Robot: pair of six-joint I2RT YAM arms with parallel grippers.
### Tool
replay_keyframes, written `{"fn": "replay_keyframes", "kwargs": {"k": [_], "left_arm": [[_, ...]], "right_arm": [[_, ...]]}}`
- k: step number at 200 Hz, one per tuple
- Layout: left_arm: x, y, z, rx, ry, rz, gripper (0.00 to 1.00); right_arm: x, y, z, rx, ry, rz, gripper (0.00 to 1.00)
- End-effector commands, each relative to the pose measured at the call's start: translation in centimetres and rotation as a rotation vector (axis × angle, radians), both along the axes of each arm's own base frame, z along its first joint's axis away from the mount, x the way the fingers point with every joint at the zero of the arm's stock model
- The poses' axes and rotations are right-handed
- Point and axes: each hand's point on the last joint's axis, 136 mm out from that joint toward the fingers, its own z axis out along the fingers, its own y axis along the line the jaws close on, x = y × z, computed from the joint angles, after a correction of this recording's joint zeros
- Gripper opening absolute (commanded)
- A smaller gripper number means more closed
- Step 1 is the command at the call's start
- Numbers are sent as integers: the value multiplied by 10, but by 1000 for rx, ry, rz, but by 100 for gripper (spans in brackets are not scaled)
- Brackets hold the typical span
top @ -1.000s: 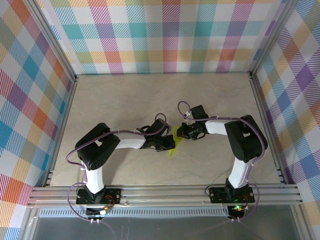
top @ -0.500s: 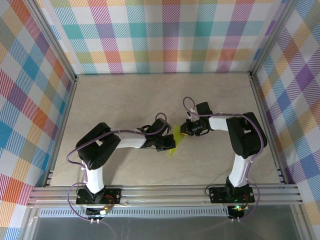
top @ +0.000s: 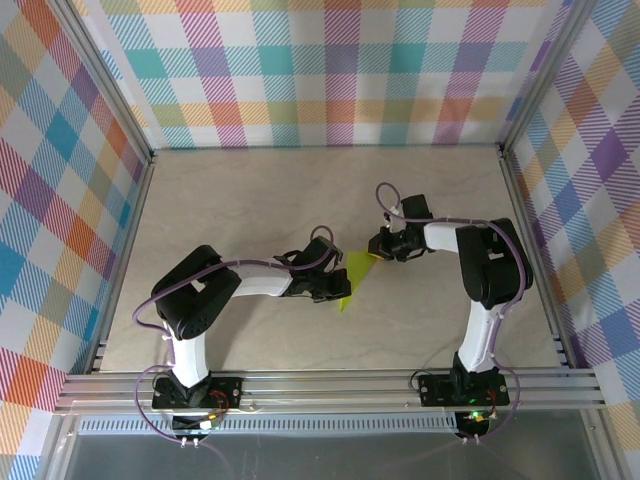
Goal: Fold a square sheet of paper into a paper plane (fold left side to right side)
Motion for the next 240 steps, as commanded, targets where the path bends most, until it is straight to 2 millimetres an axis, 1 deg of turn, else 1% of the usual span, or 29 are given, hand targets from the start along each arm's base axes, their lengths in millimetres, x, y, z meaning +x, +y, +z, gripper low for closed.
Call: {"fn": "replay_keyframes", "kwargs": {"k": [1, 28, 44, 56, 69, 87, 102, 120, 133, 155, 176, 202, 220, 240], "left_arm": [[-54, 73, -77, 338, 213, 34, 0], [-51, 70, -76, 326, 204, 47, 0], [-49, 69, -76, 315, 198, 64, 0], [-44, 68, -75, 308, 189, 84, 0], [-38, 66, -74, 297, 173, 112, 0], [-27, 61, -71, 266, 149, 147, 0], [-19, 55, -66, 248, 129, 159, 0], [-13, 50, -62, 238, 114, 162, 0], [-12, 49, -61, 236, 110, 159, 0], [-11, 49, -60, 231, 108, 159, 0], [-11, 47, -59, 215, 101, 159, 0], [-7, 40, -51, 168, 83, 159, 0], [-4, 34, -42, 134, 66, 152, 0], [4, 28, -25, 85, 36, 148, 0]], "right_arm": [[24, -26, -1, -95, -61, -57, 0], [29, -29, 25, -105, -107, -55, 1], [24, -28, 40, -81, -117, -52, 1], [15, -23, 50, -33, -110, -50, 1], [0, -15, 56, 19, -83, -44, 1], [-27, 7, 59, 94, -28, -6, 1], [-49, 27, 53, 132, 30, 28, 2], [-68, 47, 43, 153, 82, 55, 2], [-76, 54, 36, 146, 102, 65, 2], [-80, 59, 26, 140, 127, 68, 2], [-86, 60, 13, 115, 164, 77, 2], [-95, 52, -9, 61, 212, 67, 2], [-100, 46, -23, 22, 235, 60, 2], [-105, 38, -35, -31, 251, 60, 1]]}}
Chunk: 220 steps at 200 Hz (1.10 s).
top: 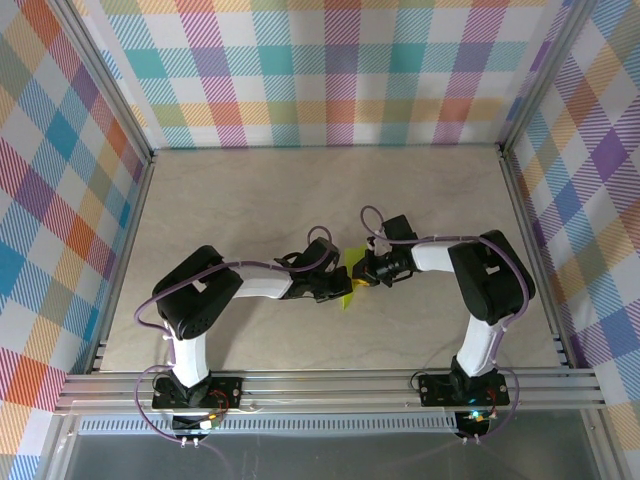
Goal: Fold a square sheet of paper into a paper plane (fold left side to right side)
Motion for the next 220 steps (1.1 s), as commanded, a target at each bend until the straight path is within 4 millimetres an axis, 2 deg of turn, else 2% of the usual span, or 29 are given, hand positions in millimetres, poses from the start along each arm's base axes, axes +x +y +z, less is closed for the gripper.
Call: {"fn": "replay_keyframes", "kwargs": {"k": [1, 42, 57, 75, 111, 138, 220], "left_arm": [[-9, 31, -28, 126, 51, 43, 0], [4, 22, 27, 36, -48, 4, 1], [1, 20, 42, 14, -61, -21, 0], [-9, 18, 50, -17, -44, -61, 0], [-37, 1, 52, -87, 22, -172, 0], [-49, -11, 46, -98, 59, -209, 0], [-50, -17, 27, -59, 97, -227, 0]], "right_arm": [[-17, -16, -33, -114, 64, 0, 1], [-22, -27, -45, -184, 70, 20, 0], [-21, -28, -45, -195, 63, 24, 0], [-21, -29, -45, -207, 60, 29, 0], [-21, -29, -44, -208, 54, 36, 0], [-21, -30, -44, -212, 58, 39, 0], [-21, -29, -44, -216, 63, 46, 0]]}}
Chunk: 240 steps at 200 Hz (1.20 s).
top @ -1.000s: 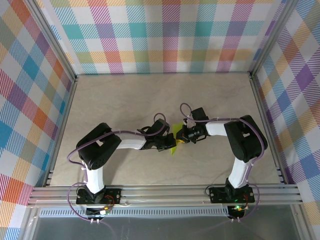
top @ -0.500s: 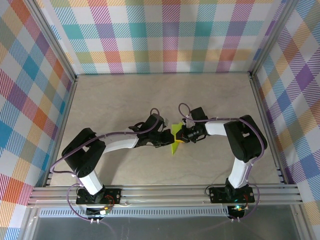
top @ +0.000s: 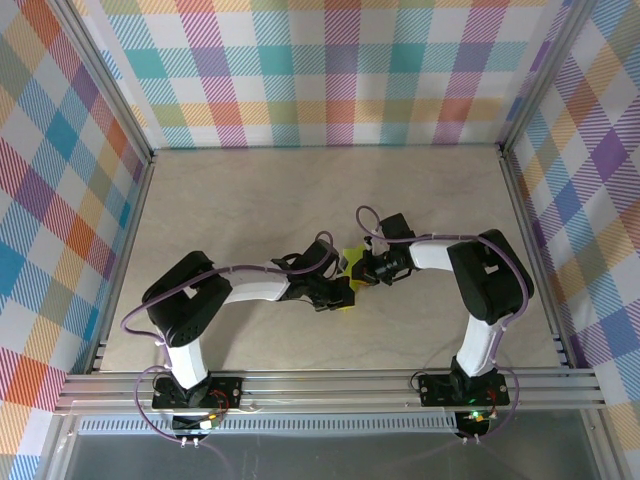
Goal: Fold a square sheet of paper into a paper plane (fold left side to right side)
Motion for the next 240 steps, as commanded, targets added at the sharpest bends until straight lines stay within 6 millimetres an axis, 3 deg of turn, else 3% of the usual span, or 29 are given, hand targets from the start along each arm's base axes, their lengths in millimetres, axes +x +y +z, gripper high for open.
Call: {"fn": "replay_keyframes", "kwargs": {"k": [1, 114, 240], "left_arm": [[1, -7, 5, -8, -1, -23, 0], [-2, 8, -19, 96, 19, -6, 0], [-8, 15, -26, 107, 37, -3, 0]], "right_arm": [[-22, -26, -42, -176, 97, -10, 0], [-26, -34, -48, -232, 100, 5, 0], [-27, -37, -51, -252, 108, 12, 0]]}}
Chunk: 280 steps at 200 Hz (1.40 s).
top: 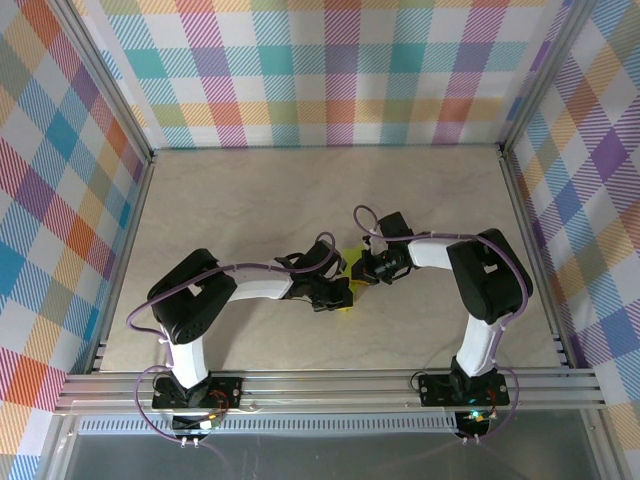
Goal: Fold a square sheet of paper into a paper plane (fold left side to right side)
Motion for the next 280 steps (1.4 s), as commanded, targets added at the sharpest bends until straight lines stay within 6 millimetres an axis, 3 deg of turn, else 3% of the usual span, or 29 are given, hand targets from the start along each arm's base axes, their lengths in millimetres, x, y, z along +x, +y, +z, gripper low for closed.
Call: {"fn": "replay_keyframes", "kwargs": {"k": [1, 153, 280], "left_arm": [[-10, 9, -13, 41, 28, -15, 0], [-21, 8, -25, 27, 67, -16, 0], [-43, 16, -29, 57, 78, -18, 0]], "right_arm": [[-27, -36, -51, -226, 118, -22, 0], [-29, -36, -54, -230, 130, -21, 0], [-31, -37, -56, -235, 133, -21, 0]]}}
